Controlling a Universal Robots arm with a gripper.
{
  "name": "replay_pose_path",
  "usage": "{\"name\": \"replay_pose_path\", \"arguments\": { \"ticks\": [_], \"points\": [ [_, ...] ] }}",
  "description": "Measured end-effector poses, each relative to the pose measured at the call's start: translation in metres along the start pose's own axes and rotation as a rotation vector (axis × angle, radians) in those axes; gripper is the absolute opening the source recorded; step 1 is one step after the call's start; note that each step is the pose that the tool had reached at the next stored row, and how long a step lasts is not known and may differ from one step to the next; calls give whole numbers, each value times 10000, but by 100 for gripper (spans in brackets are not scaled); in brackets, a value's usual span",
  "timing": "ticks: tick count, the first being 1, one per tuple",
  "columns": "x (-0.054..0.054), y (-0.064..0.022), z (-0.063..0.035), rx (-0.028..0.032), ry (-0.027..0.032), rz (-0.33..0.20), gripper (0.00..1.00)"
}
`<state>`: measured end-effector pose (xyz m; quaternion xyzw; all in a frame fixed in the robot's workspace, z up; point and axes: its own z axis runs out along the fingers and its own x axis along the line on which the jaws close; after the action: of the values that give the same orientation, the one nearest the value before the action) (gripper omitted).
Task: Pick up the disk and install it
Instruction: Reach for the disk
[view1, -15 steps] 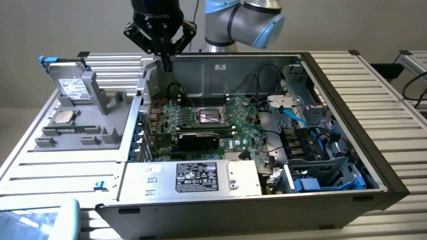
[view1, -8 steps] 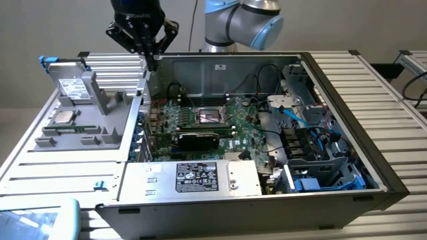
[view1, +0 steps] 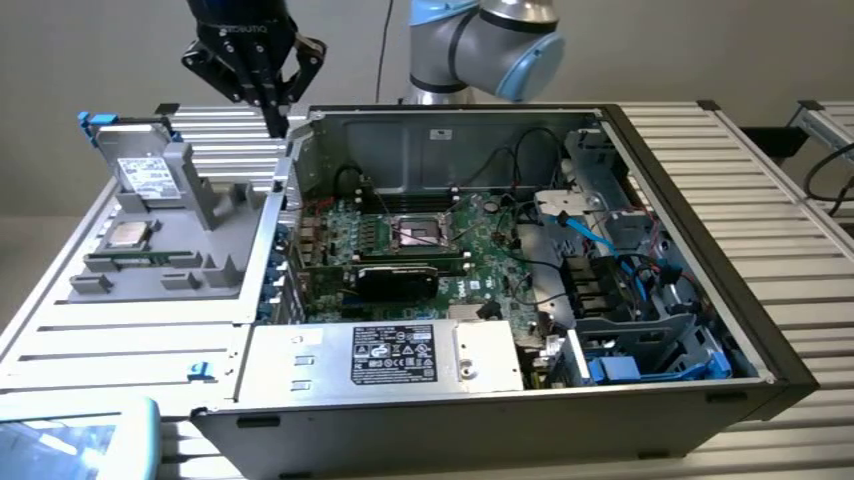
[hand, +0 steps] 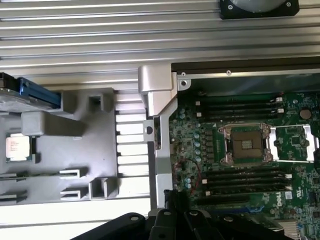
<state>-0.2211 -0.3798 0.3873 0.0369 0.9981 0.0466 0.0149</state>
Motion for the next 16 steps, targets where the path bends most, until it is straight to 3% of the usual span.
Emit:
{"name": "replay_pose_path", "arguments": {
  "ticks": [4, 6, 11, 12, 14, 16],
  "points": [
    [71, 99, 15, -27, 1, 1, 11],
    [114, 136, 19, -69, 4, 3, 11],
    [236, 173, 26, -372, 42, 14, 11],
    [243, 173, 32, -390, 65, 18, 11],
    [267, 174, 33, -383, 246, 38, 11],
    [340, 175, 31, -377, 324, 47, 11]
  ]
}}
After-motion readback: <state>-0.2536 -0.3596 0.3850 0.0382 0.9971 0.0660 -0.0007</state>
